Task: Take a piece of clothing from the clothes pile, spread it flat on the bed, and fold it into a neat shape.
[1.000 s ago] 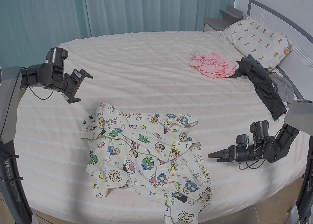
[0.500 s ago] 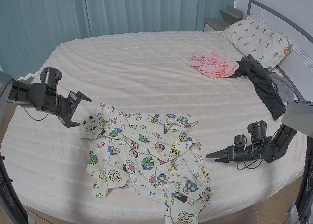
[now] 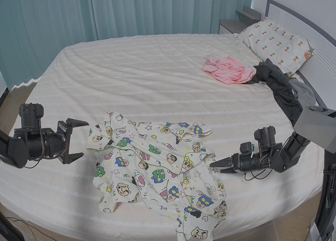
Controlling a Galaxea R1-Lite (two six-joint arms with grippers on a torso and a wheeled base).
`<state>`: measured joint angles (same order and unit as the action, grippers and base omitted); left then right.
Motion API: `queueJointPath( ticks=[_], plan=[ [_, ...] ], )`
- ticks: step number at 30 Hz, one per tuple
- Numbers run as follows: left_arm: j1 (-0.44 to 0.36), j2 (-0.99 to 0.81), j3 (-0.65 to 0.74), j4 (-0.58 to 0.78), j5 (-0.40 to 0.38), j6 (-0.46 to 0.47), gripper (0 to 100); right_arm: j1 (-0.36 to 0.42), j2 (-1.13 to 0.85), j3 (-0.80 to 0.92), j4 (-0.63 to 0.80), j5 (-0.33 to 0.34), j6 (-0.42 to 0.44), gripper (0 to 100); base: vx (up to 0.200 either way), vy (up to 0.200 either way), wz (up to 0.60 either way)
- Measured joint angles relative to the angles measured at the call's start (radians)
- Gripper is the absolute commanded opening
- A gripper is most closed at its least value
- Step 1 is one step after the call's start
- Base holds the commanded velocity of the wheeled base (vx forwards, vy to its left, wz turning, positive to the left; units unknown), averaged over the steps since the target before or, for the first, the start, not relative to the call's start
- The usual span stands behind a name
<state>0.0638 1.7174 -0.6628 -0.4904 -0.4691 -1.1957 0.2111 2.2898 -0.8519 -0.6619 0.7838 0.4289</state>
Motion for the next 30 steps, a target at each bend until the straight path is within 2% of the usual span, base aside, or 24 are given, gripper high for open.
queueJointPath(
  ticks=[5, 11, 19, 30],
  plan=[
    [-0.014, -0.077, 0.149, -0.166, -0.017, -0.046, 100, 0.050, 0.022, -0.059, 0.039, -0.098, 0.023, 100, 0.000, 0.000, 0.00],
    [-0.027, -0.119, 0.217, -0.201, -0.020, -0.058, 100, 0.075, 0.037, -0.087, 0.070, -0.147, 0.034, 100, 0.000, 0.000, 0.00],
    [-0.029, -0.135, 0.232, -0.201, -0.021, -0.059, 100, 0.064, 0.027, -0.078, 0.074, -0.156, 0.071, 100, 0.000, 0.000, 0.00],
    [-0.050, -0.136, 0.244, -0.201, -0.020, -0.059, 100, 0.053, 0.015, -0.061, 0.091, -0.174, 0.073, 100, 0.000, 0.000, 0.00]
  ],
)
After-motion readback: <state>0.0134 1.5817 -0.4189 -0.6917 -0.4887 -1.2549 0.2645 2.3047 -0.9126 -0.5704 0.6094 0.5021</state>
